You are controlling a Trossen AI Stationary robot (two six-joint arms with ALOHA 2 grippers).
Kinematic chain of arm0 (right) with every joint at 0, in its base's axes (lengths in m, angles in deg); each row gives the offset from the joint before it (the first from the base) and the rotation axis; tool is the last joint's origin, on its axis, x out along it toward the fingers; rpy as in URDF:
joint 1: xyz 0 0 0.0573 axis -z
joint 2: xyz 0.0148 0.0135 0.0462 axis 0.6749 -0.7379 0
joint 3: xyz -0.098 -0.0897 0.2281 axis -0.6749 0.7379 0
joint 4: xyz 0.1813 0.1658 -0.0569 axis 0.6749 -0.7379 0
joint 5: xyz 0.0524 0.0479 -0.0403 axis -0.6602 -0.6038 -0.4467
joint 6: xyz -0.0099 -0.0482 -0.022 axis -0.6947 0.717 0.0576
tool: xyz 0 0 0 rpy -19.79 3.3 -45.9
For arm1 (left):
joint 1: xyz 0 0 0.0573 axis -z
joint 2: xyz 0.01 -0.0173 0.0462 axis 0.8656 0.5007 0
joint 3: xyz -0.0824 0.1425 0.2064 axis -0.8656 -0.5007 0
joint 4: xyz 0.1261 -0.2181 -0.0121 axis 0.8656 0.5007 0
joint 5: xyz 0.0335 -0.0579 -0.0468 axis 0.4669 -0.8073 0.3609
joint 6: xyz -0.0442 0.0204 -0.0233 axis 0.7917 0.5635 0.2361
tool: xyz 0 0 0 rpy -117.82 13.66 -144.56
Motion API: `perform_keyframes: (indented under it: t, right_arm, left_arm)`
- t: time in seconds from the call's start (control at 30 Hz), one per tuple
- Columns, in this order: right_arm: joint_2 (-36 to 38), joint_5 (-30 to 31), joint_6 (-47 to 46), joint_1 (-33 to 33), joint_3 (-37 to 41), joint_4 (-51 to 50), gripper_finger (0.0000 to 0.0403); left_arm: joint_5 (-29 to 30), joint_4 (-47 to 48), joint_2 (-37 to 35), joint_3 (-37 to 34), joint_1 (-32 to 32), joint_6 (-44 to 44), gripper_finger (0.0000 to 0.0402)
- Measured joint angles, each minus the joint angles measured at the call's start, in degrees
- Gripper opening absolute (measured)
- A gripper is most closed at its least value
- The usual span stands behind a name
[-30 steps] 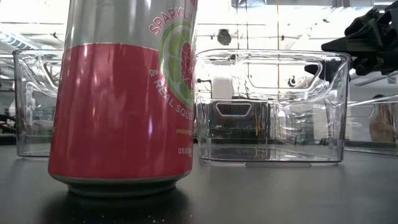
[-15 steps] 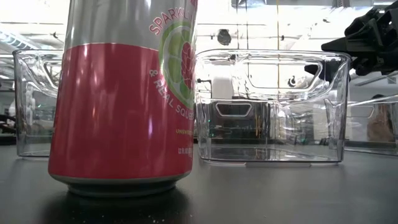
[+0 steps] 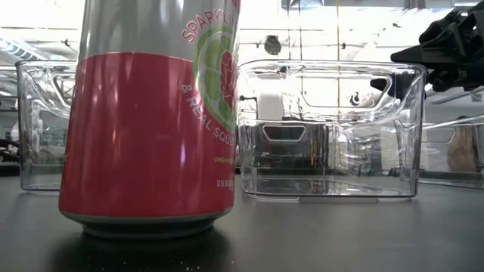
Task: Sort soda cans
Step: Move the right transparent bin to the center
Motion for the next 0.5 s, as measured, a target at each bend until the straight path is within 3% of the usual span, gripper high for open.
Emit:
perform_keyframes:
  t: [0.17, 0.3, 0.5]
  right_arm:
    - [0.0, 0.0, 0.0, 0.0, 0.0, 0.0, 0.035]
    - [0.0, 0.0, 0.0, 0.0, 0.0, 0.0, 0.035]
    - [0.0, 0.0, 0.0, 0.0, 0.0, 0.0, 0.035]
  left_arm:
    - [-9.3, -13.2, -6.1, -13.2, 0.0, -0.7, 0.0148]
    - [-9.3, -14.3, -7.1, -17.8, 0.0, 5.9, 0.0148]
    - [-9.2, -11.5, -6.0, -19.9, 0.0, 7.3, 0.0148]
